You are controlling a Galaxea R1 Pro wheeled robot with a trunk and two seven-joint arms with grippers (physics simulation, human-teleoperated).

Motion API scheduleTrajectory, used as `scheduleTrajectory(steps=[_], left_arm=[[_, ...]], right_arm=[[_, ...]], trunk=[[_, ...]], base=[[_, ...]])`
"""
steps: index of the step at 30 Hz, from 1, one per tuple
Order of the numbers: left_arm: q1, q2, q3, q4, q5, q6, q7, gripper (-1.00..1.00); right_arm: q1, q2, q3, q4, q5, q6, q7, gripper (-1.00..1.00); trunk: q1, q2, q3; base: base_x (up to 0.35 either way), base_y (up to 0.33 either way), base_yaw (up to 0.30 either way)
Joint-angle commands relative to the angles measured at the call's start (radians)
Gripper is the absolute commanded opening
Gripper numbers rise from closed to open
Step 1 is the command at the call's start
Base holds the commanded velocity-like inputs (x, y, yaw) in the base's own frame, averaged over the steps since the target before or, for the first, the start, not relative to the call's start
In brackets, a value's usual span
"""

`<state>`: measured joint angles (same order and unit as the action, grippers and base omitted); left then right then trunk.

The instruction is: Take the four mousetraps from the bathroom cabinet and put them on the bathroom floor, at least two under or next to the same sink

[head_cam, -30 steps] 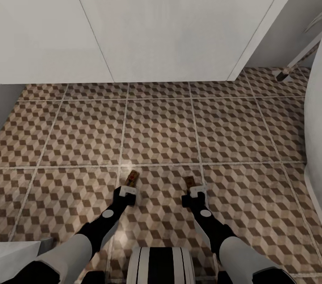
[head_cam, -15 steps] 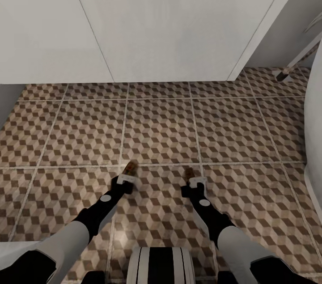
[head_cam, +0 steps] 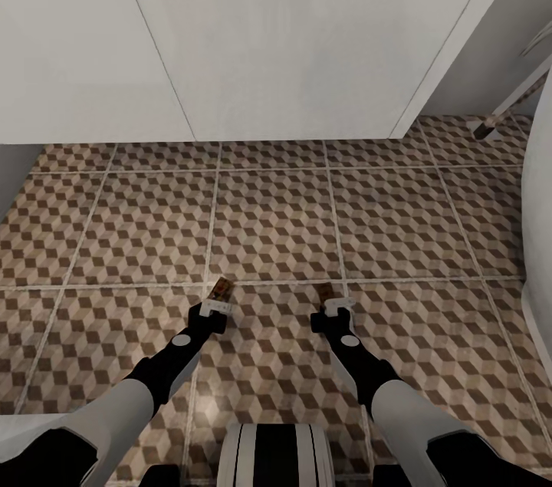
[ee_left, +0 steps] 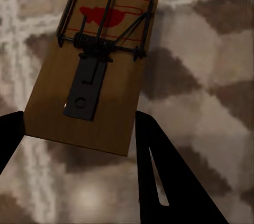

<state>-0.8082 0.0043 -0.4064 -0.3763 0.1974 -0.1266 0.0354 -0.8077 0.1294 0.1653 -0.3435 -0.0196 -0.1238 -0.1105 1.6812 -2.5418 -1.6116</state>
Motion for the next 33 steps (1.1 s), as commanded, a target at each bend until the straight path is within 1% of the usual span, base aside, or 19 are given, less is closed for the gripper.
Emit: scheduleTrajectory(steps=[1,4,7,10,17,29,33], left_arm=[[-0.001,0.000,-0.007,0.001,0.005,-0.004,0.003,-1.00],[-0.001,-0.005,-0.009,0.001,0.004,-0.004,0.022,-1.00],[-0.001,-0.012,-0.012,0.000,0.002,-0.005,0.061,-1.00],[-0.001,-0.014,-0.013,-0.002,0.001,-0.004,0.081,-1.00],[-0.002,-0.015,-0.011,-0.002,0.003,-0.002,0.089,-1.00],[-0.001,-0.015,-0.009,-0.013,0.002,0.002,0.089,-1.00],[-0.001,-0.015,-0.009,-0.014,0.002,0.002,0.089,-1.00]], right_arm=[[-0.001,0.000,0.008,0.001,-0.002,-0.002,-0.009,-1.00],[-0.001,-0.001,0.008,0.001,-0.002,-0.002,-0.009,-1.00],[-0.001,-0.001,0.008,0.001,-0.003,-0.003,-0.009,-1.00],[-0.001,-0.001,0.008,0.001,-0.003,-0.003,-0.010,-1.00],[-0.001,-0.001,0.008,0.001,-0.002,-0.003,-0.009,-1.00],[-0.001,0.000,0.008,0.001,-0.002,-0.004,-0.009,-1.00],[-0.001,0.000,0.008,0.001,-0.002,-0.004,-0.009,-1.00]], trunk=[[0.000,0.000,0.000],[0.000,0.000,0.000],[0.000,0.000,0.000],[0.000,0.000,0.000],[0.000,0.000,0.000],[0.000,0.000,0.000],[0.000,0.000,0.000]], base=[[0.000,0.000,0.000],[0.000,0.000,0.000],[0.000,0.000,0.000],[0.000,0.000,0.000],[0.052,0.000,0.000],[0.297,0.000,0.000],[0.163,0.000,0.000]])
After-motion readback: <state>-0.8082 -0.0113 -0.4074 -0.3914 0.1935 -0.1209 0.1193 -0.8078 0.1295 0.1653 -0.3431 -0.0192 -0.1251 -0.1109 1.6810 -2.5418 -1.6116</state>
